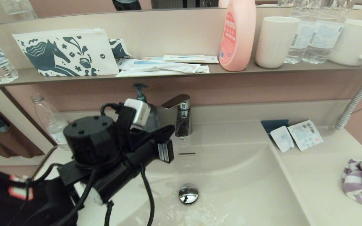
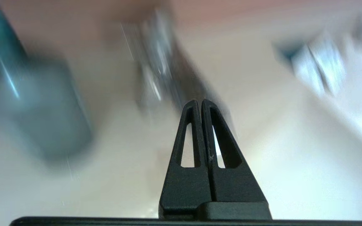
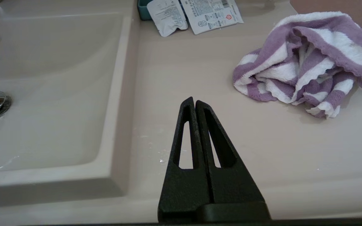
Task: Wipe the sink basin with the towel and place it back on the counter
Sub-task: Turn off the faucet, then pick up the cloth
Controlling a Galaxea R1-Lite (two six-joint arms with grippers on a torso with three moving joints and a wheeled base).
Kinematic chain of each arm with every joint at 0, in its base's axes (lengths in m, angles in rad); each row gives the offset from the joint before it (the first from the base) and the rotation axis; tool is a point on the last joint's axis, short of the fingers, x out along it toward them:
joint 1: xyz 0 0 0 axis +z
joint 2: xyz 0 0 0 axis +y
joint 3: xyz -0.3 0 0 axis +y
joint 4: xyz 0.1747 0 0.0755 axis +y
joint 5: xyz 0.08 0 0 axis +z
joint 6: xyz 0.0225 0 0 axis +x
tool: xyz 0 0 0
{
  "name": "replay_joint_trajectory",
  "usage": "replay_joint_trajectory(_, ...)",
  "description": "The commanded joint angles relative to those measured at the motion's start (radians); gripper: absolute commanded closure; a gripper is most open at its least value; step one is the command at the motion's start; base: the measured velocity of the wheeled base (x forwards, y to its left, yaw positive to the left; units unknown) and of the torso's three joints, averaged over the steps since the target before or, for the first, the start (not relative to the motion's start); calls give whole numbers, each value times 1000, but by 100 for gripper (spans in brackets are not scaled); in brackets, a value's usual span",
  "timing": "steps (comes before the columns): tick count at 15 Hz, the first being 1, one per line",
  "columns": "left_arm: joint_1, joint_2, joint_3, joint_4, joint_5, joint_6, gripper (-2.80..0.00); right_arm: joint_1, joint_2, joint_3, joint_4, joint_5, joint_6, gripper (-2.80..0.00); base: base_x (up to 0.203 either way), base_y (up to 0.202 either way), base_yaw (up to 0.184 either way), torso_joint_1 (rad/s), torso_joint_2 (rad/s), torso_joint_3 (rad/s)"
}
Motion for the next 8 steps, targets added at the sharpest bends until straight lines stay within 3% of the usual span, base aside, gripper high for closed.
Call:
replay_joint_trajectory(1, -46, -72, 129, -28, 22, -3, 0, 0, 0, 0, -1, 0, 0, 0, 0, 0, 0, 0, 0, 0)
replay_joint_trajectory(3, -58, -140, 236, -108, 67, -6, 0, 0, 0, 0, 0, 0, 0, 0, 0, 0, 0, 0, 0, 0)
replay_joint_trajectory(8, 1, -306, 414, -132, 83, -20, 0, 0, 0, 0, 0, 0, 0, 0, 0, 0, 0, 0, 0, 0)
